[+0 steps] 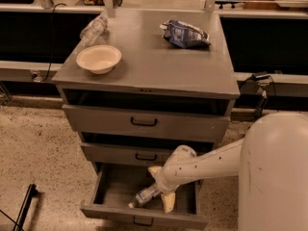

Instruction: Pick blue plastic bottle from bottom drawer and place on counter

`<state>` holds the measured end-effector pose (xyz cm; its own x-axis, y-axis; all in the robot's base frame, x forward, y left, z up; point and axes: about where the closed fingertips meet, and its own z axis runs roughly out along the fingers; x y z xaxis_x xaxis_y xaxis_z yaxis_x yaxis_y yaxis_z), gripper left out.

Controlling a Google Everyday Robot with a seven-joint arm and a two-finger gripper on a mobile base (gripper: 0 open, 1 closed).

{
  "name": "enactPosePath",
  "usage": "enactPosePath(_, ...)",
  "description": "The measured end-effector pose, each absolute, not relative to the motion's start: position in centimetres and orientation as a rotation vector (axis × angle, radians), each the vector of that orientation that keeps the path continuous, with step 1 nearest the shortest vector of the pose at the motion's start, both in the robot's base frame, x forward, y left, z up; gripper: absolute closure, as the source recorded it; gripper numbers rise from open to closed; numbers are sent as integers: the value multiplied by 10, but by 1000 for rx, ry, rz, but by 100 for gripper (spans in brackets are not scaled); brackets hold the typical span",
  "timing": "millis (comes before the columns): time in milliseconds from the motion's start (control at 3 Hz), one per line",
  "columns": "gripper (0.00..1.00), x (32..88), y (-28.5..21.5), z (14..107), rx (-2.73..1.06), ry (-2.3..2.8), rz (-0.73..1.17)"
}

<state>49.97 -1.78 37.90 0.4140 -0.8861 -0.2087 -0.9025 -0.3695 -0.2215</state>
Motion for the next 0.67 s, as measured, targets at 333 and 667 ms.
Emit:
enactPosePath(333,0,499,-14,375,-2371,1533,81)
enactPosePath(667,0,506,-11,361,-2406,1525,65)
